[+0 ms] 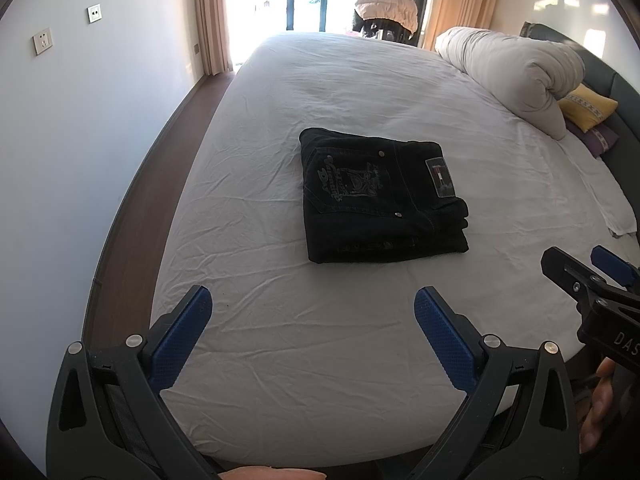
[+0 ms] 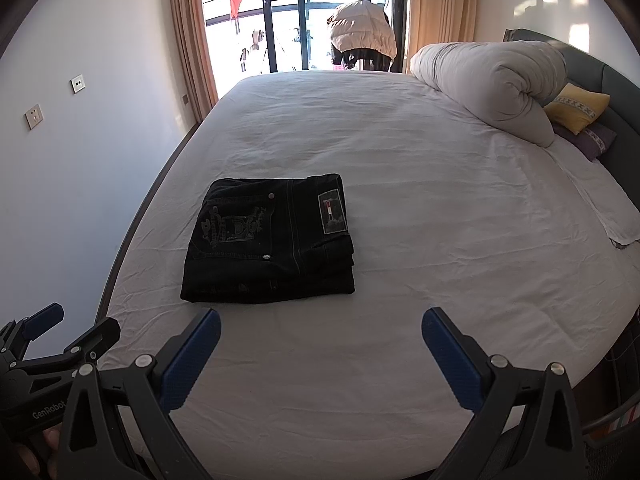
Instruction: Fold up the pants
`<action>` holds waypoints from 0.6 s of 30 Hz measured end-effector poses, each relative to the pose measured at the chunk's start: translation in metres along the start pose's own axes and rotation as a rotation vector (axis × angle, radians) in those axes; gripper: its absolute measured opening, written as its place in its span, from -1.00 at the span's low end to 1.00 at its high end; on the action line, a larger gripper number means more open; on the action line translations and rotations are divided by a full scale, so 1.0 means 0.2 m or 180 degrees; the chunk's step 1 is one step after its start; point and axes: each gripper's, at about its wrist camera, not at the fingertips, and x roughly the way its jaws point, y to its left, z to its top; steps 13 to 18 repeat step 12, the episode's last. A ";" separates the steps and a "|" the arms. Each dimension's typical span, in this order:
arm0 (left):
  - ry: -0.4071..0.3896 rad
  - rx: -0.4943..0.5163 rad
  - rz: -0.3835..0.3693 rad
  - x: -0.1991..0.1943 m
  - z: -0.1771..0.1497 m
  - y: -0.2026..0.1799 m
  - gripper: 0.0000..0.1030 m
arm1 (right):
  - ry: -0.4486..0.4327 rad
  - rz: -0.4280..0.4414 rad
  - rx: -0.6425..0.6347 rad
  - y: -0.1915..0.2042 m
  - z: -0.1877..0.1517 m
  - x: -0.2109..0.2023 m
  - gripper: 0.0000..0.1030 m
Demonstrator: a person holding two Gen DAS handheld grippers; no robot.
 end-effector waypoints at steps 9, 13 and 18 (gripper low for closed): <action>-0.0021 0.0012 0.0016 0.00 -0.02 0.00 1.00 | 0.0009 0.0005 0.0000 0.00 0.00 0.00 1.00; -0.0040 0.0021 0.0016 0.00 -0.01 0.00 1.00 | 0.0009 0.0004 -0.0002 0.00 -0.01 0.00 1.00; -0.0040 0.0021 0.0016 0.00 -0.01 0.00 1.00 | 0.0009 0.0004 -0.0002 0.00 -0.01 0.00 1.00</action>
